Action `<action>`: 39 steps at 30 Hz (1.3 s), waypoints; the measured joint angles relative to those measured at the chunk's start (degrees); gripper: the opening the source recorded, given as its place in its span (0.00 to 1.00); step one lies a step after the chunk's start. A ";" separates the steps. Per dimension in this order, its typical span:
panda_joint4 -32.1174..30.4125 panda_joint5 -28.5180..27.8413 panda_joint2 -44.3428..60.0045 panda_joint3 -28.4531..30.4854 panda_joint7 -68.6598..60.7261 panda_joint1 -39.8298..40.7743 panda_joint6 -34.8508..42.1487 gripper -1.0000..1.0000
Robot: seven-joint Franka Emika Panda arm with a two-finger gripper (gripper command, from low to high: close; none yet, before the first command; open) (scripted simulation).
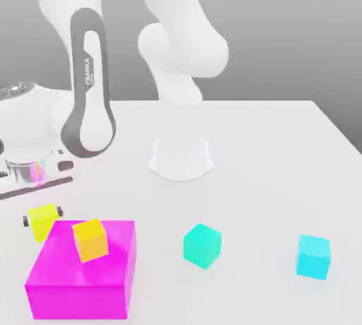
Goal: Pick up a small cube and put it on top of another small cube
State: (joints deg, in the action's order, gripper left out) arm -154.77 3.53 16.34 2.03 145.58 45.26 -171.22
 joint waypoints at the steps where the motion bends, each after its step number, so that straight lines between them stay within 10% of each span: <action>1: 0.00 0.01 0.00 0.00 -0.01 0.00 -0.06 0.00; 23: 8.27 -1.60 -16.66 -10.73 -24.64 -15.34 13.85 0.00; 39: -11.39 3.59 -28.36 -21.66 -38.27 -34.22 16.72 0.00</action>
State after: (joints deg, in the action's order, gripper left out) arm -166.17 7.12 -12.02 -19.62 107.30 11.04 -154.50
